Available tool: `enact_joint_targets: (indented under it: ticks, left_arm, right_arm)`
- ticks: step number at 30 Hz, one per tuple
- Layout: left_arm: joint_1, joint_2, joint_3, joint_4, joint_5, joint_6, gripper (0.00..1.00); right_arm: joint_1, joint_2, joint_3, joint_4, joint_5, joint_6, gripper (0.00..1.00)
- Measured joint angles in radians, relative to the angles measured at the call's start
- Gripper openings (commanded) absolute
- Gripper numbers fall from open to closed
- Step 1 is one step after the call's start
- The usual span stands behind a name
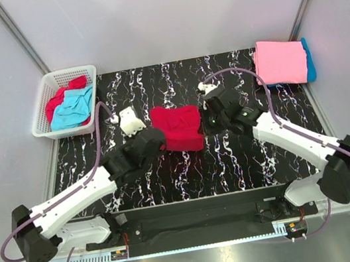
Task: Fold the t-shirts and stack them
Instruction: Fold the tshirt
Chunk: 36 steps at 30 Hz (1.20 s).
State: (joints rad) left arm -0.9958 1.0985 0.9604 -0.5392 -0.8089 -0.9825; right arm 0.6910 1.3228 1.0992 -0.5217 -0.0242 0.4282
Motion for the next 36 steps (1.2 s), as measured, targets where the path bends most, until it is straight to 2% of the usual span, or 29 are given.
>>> enact_joint_targets:
  ticks: [4, 10, 18, 25, 26, 27, 29, 30, 34, 36]
  left_arm:
    - [0.063, 0.1, 0.054, 0.012, -0.002, 0.007, 0.0]
    - [0.158, 0.254, 0.14, 0.042, 0.029, 0.029, 0.0]
    - [0.294, 0.479, 0.257, 0.151, 0.128, 0.119, 0.0]
    - [0.37, 0.677, 0.381, 0.188, 0.19, 0.172, 0.0]
    - [0.377, 0.695, 0.388, 0.192, 0.196, 0.176, 0.0]
    - [0.381, 0.707, 0.393, 0.195, 0.198, 0.18, 0.0]
    - [0.393, 0.737, 0.408, 0.197, 0.205, 0.188, 0.11]
    - [0.398, 0.751, 0.415, 0.198, 0.204, 0.192, 0.28]
    - [0.423, 0.776, 0.399, 0.274, 0.204, 0.22, 0.46]
    - [0.43, 0.77, 0.361, 0.344, 0.2, 0.238, 0.51]
  right_arm:
    - [-0.025, 0.093, 0.068, 0.002, 0.042, -0.037, 0.0]
    - [-0.129, 0.233, 0.161, 0.03, 0.039, -0.081, 0.0]
    - [-0.228, 0.46, 0.328, 0.082, -0.018, -0.123, 0.0]
    - [-0.273, 0.672, 0.465, 0.086, -0.074, -0.142, 0.0]
    - [-0.278, 0.699, 0.486, 0.086, -0.084, -0.145, 0.05]
    - [-0.283, 0.721, 0.503, 0.086, -0.093, -0.146, 0.14]
    - [-0.294, 0.767, 0.549, 0.083, -0.114, -0.149, 0.4]
    - [-0.3, 0.787, 0.572, 0.082, -0.123, -0.153, 0.45]
    - [-0.329, 0.828, 0.646, 0.082, -0.131, -0.168, 0.47]
    - [-0.343, 0.833, 0.67, 0.084, -0.129, -0.17, 0.47]
